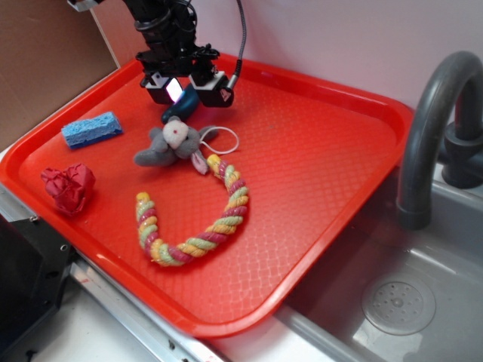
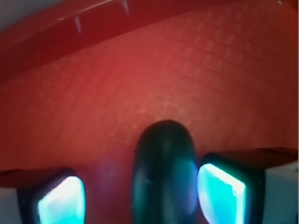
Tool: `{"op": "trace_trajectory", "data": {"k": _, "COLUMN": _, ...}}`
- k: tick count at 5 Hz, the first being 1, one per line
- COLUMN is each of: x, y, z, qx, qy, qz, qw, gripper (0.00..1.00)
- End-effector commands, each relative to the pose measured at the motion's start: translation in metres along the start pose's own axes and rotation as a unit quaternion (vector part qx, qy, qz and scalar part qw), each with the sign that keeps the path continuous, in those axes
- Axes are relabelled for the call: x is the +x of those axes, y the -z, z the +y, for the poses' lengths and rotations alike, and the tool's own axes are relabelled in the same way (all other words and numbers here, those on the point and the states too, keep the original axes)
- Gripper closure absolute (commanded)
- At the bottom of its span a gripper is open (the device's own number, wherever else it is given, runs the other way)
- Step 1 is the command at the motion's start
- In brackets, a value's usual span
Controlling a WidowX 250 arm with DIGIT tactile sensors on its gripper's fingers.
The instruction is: Grab the plastic pickle.
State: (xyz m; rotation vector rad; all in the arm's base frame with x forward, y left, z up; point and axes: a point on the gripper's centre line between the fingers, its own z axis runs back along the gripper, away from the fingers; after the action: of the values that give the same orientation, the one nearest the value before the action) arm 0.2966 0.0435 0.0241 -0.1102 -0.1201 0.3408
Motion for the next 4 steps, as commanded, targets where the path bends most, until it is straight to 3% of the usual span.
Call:
{"op": "trace_trajectory", "data": {"k": 1, "x": 0.008, "y": -0.003, "z": 0.005, "qx": 0.02, "qy": 0.002, "qz": -0.016, "qw": 1.0, "gripper": 1.0}}
{"op": "trace_trajectory", "data": {"k": 3, "x": 0.009, "y": -0.023, "z": 0.002, "qx": 0.019, "qy": 0.015, "qz": -0.023, "qw": 0.999, "gripper": 1.0}}
{"op": "trace_trajectory", "data": {"k": 4, "x": 0.008, "y": -0.073, "z": -0.004, "qx": -0.04, "qy": 0.076, "qz": 0.004, "qw": 0.996, "gripper": 1.0}}
